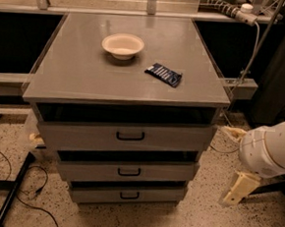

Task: Open bottom drawer

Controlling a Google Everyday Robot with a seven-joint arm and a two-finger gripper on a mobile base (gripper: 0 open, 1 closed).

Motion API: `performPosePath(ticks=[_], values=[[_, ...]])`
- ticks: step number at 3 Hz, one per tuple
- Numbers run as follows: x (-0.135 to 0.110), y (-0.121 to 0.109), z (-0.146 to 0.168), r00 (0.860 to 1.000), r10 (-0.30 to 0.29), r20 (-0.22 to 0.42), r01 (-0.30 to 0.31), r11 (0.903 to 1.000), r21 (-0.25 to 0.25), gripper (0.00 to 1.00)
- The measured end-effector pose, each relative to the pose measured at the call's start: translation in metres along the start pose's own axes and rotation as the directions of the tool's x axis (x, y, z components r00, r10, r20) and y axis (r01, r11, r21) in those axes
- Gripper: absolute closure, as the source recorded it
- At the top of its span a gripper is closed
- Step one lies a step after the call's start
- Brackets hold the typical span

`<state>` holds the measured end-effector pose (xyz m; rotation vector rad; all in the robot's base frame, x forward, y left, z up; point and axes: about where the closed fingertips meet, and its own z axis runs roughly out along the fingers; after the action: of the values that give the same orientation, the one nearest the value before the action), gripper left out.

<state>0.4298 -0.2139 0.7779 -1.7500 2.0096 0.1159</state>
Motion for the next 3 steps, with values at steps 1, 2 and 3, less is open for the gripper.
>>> performPosePath(ticks=[1,2,3], values=[[0.000,0.000,0.000,1.000,0.000,0.000,0.000,1.0000,0.000,0.00],[0.000,0.005,0.011,1.000,0.022,0.011,-0.021,0.9996,-0.017,0.00],[0.011,0.010,0.056,1.000,0.018,0.003,-0.018,0.9995,-0.028,0.00]])
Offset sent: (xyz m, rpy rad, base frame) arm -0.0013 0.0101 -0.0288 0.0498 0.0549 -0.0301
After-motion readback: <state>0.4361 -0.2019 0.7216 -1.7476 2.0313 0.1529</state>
